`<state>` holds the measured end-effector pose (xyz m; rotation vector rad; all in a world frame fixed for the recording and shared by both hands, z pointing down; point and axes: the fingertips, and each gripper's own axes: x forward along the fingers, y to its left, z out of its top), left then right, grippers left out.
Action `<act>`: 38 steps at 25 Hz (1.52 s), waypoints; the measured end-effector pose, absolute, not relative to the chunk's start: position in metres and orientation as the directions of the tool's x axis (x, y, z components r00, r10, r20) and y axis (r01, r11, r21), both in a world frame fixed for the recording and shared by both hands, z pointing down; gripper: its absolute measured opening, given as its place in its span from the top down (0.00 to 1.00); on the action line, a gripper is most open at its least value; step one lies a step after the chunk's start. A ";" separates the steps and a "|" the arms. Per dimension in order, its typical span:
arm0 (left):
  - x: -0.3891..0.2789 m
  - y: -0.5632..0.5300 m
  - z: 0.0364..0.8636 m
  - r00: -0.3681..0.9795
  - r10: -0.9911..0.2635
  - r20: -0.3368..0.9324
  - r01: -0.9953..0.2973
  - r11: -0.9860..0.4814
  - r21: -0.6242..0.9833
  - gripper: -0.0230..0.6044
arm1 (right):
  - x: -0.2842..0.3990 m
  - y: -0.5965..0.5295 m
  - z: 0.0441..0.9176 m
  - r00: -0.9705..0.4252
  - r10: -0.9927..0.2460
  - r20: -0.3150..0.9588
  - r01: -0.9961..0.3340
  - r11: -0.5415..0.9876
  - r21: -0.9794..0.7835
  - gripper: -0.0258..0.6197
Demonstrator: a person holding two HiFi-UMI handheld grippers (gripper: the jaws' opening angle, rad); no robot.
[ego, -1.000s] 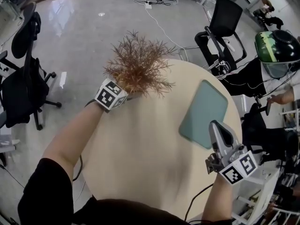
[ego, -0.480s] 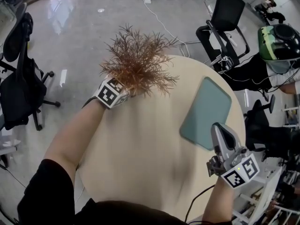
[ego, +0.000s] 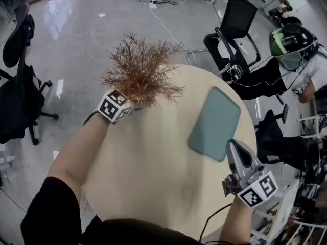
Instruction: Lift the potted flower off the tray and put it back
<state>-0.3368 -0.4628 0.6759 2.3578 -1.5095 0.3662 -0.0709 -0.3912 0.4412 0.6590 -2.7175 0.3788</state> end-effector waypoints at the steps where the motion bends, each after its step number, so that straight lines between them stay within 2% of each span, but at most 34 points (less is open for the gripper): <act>1: -0.336 -0.461 0.672 0.413 -0.830 0.375 -0.910 -0.396 0.126 0.11 | -0.070 -0.389 0.437 -0.840 -0.401 0.365 -0.484 0.858 -0.172 0.94; 8: -0.341 -0.449 0.629 0.440 -0.816 0.375 -0.895 -0.432 0.109 0.11 | -0.060 -0.370 0.396 -0.828 -0.457 0.325 -0.526 0.834 -0.165 0.94; 15: -0.324 -0.446 0.582 0.439 -0.826 0.353 -0.892 -0.446 0.066 0.11 | -0.011 -0.344 0.395 -0.815 -0.499 0.295 -0.558 0.813 -0.167 0.94; 21: -0.264 -0.471 0.541 0.464 -0.819 0.339 -0.880 -0.470 0.069 0.11 | 0.056 -0.340 0.400 -0.778 -0.548 0.308 -0.606 0.783 -0.138 0.94; 26: -0.188 -0.506 0.511 0.531 -0.790 0.307 -0.840 -0.537 0.074 0.11 | 0.118 -0.343 0.393 -0.732 -0.620 0.283 -0.671 0.727 -0.142 0.94; 32: -0.107 -0.530 0.514 0.593 -0.743 0.309 -0.794 -0.603 0.074 0.11 | 0.177 -0.348 0.398 -0.683 -0.684 0.258 -0.727 0.671 -0.145 0.94; 38: -0.054 -0.543 0.530 0.627 -0.705 0.331 -0.763 -0.640 0.083 0.11 | 0.221 -0.349 0.403 -0.643 -0.725 0.244 -0.764 0.630 -0.142 0.94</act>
